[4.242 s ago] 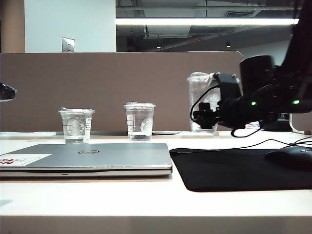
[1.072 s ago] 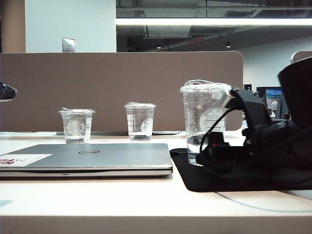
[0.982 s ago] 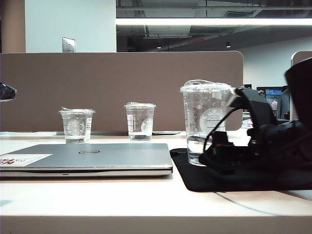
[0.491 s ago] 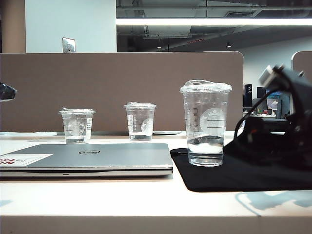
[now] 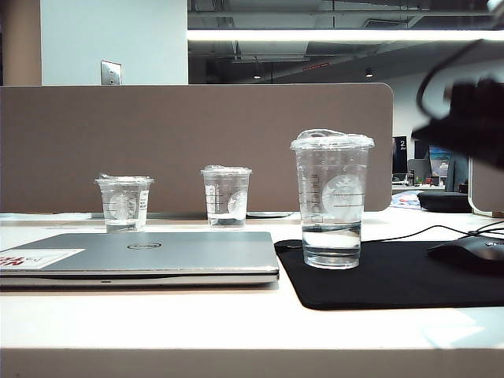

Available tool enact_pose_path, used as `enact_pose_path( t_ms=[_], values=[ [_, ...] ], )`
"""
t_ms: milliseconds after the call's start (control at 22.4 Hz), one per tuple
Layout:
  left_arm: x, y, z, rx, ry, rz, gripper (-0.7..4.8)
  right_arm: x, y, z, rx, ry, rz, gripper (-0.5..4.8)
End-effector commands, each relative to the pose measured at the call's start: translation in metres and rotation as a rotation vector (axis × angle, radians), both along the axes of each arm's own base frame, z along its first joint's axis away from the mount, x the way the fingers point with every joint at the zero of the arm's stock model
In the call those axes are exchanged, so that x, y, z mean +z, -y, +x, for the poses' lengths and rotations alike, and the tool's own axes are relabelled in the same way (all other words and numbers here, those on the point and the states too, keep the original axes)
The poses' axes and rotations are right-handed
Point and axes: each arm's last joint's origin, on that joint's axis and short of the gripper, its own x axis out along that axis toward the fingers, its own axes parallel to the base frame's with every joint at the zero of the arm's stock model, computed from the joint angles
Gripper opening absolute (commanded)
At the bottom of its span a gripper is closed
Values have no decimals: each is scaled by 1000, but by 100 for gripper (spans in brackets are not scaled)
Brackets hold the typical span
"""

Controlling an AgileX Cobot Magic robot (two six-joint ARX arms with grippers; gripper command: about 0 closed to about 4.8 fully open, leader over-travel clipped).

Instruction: Pick up the coffee cup on the right and place it on the right side of the laptop.

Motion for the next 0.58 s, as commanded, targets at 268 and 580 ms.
enact_pose_path(
  t_ms=[268, 580],
  values=[
    [2, -12, 1, 122, 16, 3, -5, 30, 11, -17, -108, 52, 90, -5],
    [2, -12, 1, 121, 16, 3, -5, 43, 18, -24, -269, -39, 3, -5]
  ],
)
